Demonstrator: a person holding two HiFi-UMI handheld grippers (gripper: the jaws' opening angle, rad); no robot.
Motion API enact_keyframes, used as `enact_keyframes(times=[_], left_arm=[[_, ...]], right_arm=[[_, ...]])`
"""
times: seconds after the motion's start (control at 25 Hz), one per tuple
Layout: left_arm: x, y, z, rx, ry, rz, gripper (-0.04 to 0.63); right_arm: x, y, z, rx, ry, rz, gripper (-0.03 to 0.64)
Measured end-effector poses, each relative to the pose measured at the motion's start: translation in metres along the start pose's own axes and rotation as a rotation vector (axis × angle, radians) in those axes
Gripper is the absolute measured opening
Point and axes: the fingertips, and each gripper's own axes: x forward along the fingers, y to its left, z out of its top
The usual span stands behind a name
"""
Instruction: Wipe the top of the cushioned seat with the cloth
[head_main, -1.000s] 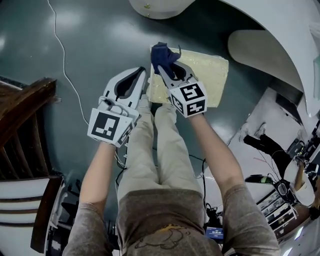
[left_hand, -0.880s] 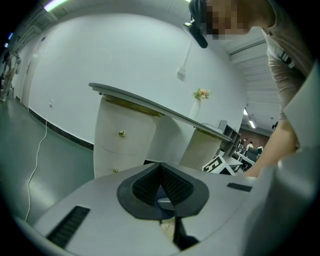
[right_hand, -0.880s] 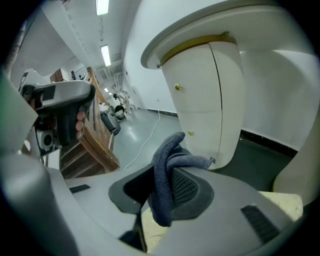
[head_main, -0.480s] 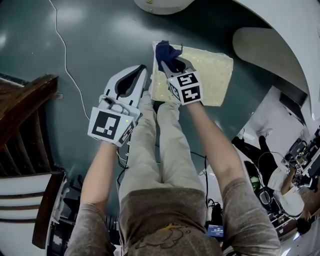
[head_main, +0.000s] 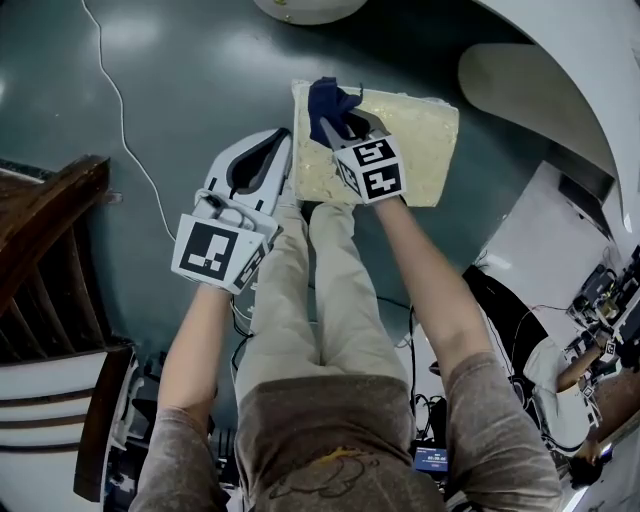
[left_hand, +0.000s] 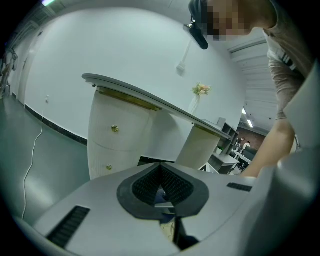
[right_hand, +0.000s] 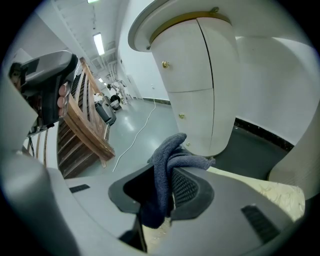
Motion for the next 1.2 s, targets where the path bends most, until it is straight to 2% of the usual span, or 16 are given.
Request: enact_keyframes(times=[0.48,0.68,1.2], left_arm=[[0.007,0.015,-0.015,-0.004,0.021,-0.032,0.017],[0.03,-0.035,0.002,0.018,0.018,-0.054,0.017],[0.047,-0.059,-0.002,0.03,0.055,-0.096,0.017]], right_arm=[[0.001,-0.024,-0.021,0.031,0.004,-0.039,0.104],[-0.057,-0.073,-0.032,0.045,-0.017,-0.08,0.104],[-0.108,-0.147,-0.06,0.049,-0.01,-0.176,0.104]])
